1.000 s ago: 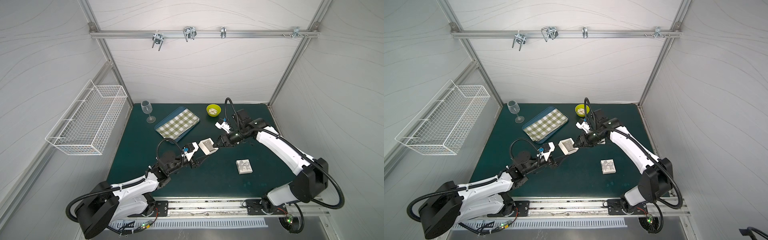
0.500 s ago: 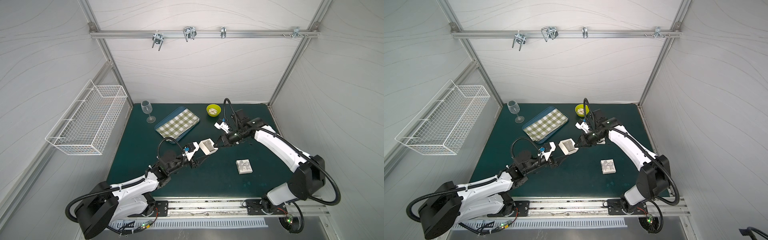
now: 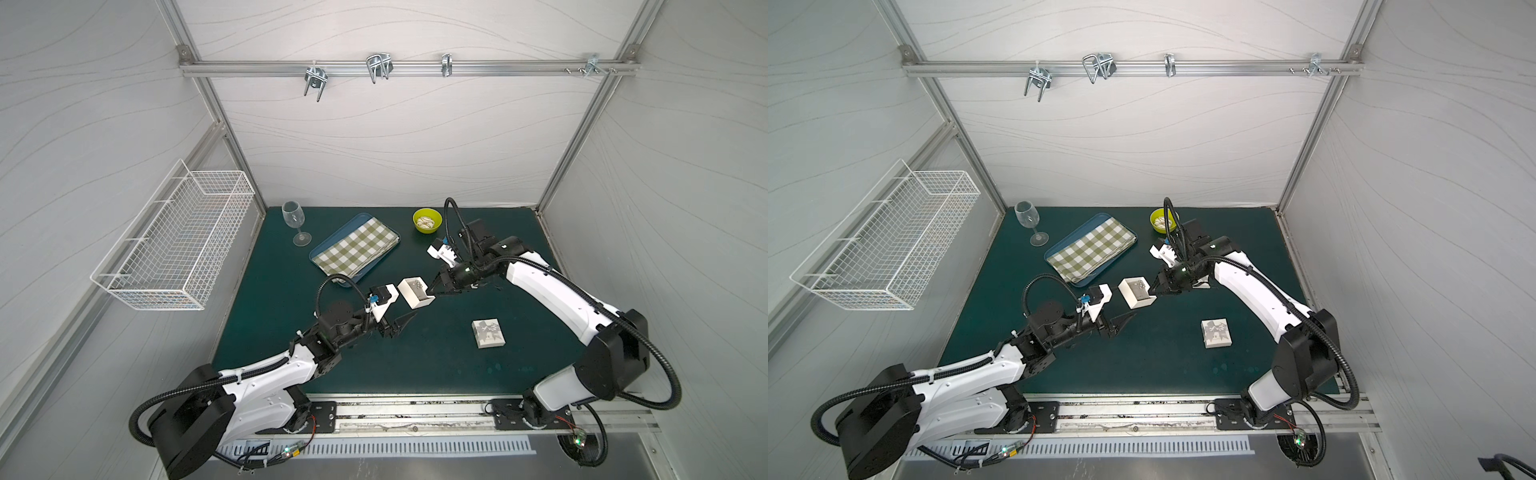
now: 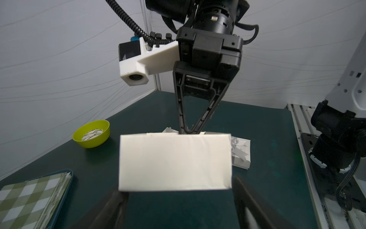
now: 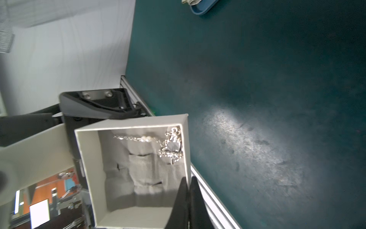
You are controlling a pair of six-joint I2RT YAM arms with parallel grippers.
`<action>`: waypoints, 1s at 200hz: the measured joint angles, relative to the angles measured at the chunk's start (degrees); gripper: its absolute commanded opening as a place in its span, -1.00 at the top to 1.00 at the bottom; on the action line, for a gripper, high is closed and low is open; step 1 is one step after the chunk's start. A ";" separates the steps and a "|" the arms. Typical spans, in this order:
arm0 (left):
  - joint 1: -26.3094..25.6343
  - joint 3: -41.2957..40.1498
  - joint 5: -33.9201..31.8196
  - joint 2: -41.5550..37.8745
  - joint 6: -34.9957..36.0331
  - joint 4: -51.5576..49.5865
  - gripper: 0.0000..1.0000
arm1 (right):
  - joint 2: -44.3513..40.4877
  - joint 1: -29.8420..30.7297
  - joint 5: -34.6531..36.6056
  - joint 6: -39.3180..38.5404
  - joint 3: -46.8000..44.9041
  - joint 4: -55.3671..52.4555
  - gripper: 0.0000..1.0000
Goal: Take the necklace out of the lift-off lid jewelry box
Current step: Place the jewelry box at the center of the board.
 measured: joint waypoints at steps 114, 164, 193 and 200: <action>1.01 -6.43 -13.79 -12.92 -31.85 -20.17 -0.29 | 9.49 9.31 32.15 4.52 -15.47 15.21 0.97; 3.67 -1.42 -7.96 4.59 -43.50 -23.12 -0.15 | 10.03 10.27 33.92 6.80 -16.39 18.16 0.18; 4.59 0.92 -5.70 9.35 -46.05 -23.06 -0.09 | 5.81 10.38 33.53 6.91 -16.39 16.90 0.15; 4.81 1.46 -5.42 10.25 -46.47 -23.02 -0.07 | 4.50 10.38 33.07 6.86 -16.39 16.70 0.15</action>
